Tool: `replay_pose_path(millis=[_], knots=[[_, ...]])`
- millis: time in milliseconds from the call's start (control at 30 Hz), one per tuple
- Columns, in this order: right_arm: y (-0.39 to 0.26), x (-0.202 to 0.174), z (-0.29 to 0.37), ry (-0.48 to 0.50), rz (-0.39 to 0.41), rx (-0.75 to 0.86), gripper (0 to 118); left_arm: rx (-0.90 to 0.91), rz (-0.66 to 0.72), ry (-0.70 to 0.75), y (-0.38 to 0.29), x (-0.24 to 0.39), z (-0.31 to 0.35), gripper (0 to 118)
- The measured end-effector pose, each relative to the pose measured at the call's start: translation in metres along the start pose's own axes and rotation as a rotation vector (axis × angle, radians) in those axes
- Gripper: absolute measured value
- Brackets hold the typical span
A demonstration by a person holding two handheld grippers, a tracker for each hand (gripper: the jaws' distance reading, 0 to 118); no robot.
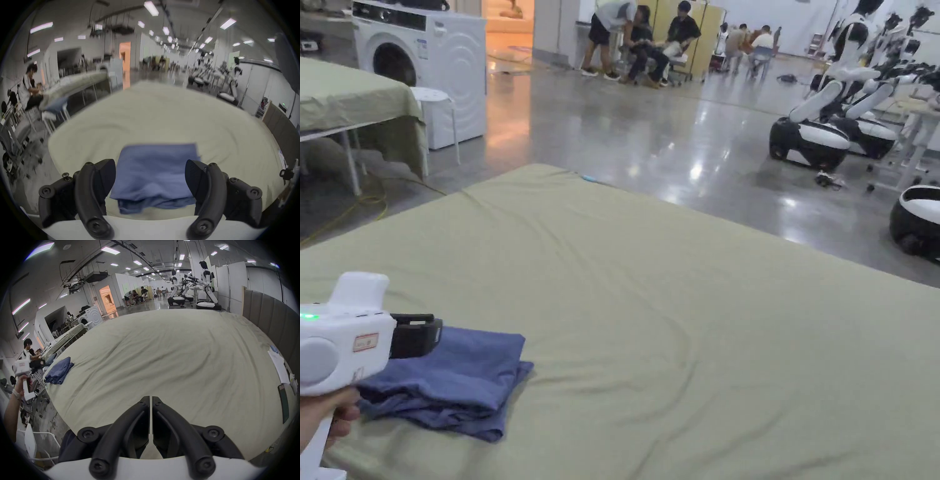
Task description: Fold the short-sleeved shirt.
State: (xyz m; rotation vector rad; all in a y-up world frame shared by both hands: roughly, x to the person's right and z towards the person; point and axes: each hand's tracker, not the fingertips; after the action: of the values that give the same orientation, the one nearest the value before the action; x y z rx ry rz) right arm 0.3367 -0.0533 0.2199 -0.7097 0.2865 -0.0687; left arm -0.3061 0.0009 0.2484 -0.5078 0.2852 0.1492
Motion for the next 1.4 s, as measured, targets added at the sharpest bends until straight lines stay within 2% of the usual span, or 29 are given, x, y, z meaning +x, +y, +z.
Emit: replay_pose_path(millis=[100, 233, 267, 300, 333, 433, 567, 667, 833, 967, 1167, 1200, 1233, 1267, 1333, 1367, 1400], knots=[[0.007, 0.013, 0.023, -0.051, 0.005, 0.078, 4, 0.060, -0.095, -0.104, 0.011, 0.065, 0.041, 89], [0.028, 0.033, 0.062, -0.131, 0.027, 0.205, 4, 0.171, -0.209, -0.261, 0.003, 0.189, 0.071, 83], [0.036, 0.037, 0.071, -0.136, 0.041, 0.239, 4, 0.209, -0.215, -0.303, 0.000, 0.218, 0.076, 57], [0.044, 0.043, 0.079, -0.141, 0.052, 0.275, 4, 0.250, -0.219, -0.358, -0.002, 0.246, 0.081, 14], [0.054, 0.046, 0.088, -0.155, 0.074, 0.314, 4, 0.264, -0.204, -0.391, -0.002, 0.278, 0.082, 4], [0.086, 0.053, 0.106, -0.189, 0.129, 0.401, 4, 0.278, -0.142, -0.490, 0.002, 0.355, 0.094, 4], [0.125, 0.057, 0.117, -0.185, 0.146, 0.484, 4, 0.312, -0.172, -0.483, 0.021, 0.433, 0.087, 4], [0.144, 0.059, 0.116, -0.173, 0.160, 0.527, 4, 0.332, -0.191, -0.449, 0.035, 0.461, 0.080, 4], [0.175, 0.063, 0.101, -0.171, 0.147, 0.532, 4, 0.365, -0.232, -0.405, 0.053, 0.480, 0.081, 4], [0.178, 0.063, 0.099, -0.185, 0.170, 0.547, 4, 0.389, -0.236, -0.408, 0.056, 0.478, 0.085, 4], [0.174, 0.068, 0.095, -0.215, 0.135, 0.569, 5, 0.395, -0.220, -0.405, 0.057, 0.472, 0.087, 4], [0.174, 0.068, 0.095, -0.220, 0.129, 0.575, 5, 0.408, -0.223, -0.399, 0.057, 0.471, 0.088, 8], [0.174, 0.070, 0.096, -0.221, 0.126, 0.577, 10, 0.421, -0.221, -0.404, 0.058, 0.470, 0.088, 21], [0.174, 0.070, 0.096, -0.220, 0.123, 0.580, 20, 0.433, -0.223, -0.401, 0.059, 0.468, 0.088, 41], [0.175, 0.070, 0.096, -0.218, 0.125, 0.576, 34, 0.446, -0.230, -0.412, 0.058, 0.474, 0.092, 71], [0.176, 0.071, 0.095, -0.217, 0.127, 0.574, 41, 0.463, -0.233, -0.399, 0.058, 0.474, 0.093, 81], [0.176, 0.071, 0.096, -0.216, 0.131, 0.576, 49, 0.482, -0.234, -0.386, 0.059, 0.474, 0.093, 83]])
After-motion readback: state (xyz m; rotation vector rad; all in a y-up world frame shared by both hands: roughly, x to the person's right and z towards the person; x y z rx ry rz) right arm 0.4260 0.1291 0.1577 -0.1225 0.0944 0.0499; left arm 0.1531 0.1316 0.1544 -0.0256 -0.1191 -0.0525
